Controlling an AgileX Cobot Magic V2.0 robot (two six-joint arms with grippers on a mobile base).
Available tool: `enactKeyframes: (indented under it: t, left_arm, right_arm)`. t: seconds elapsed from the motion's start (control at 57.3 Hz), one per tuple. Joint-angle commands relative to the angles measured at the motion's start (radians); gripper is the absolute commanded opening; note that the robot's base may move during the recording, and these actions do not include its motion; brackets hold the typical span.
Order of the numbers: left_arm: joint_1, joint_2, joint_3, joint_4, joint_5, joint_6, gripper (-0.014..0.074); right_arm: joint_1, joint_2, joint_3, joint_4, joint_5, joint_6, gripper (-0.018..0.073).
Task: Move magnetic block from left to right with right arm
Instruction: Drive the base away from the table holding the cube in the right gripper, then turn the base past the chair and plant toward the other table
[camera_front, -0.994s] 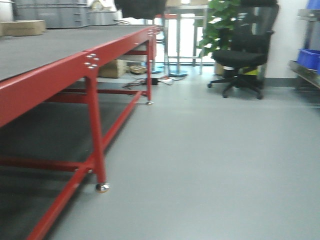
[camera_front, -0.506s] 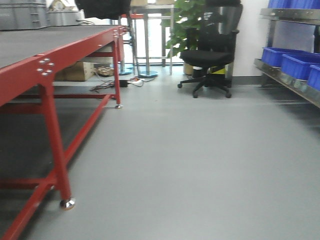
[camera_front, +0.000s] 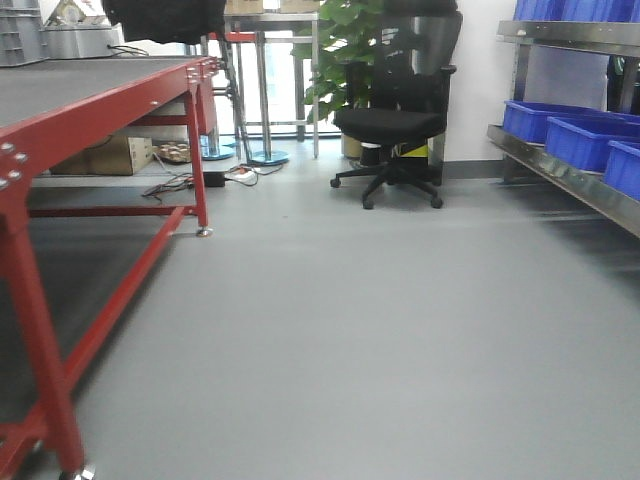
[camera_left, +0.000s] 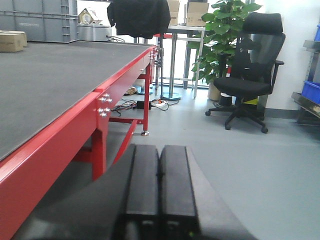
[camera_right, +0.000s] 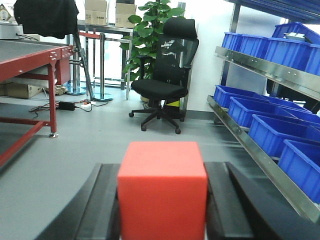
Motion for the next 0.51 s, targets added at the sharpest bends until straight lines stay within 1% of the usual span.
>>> enactKeyframes:
  t: [0.0,0.488]
  left_arm:
    - [-0.008,-0.008,0.008,-0.005,-0.086,0.000,-0.0126]
    - [-0.008,-0.008,0.008,-0.005,-0.086,0.000,-0.0126]
  right_arm:
    - [-0.008,0.010,-0.028,-0.014,-0.092,-0.009,0.0334]
    - [-0.008,0.010,-0.028,-0.014,-0.092,-0.009,0.0334]
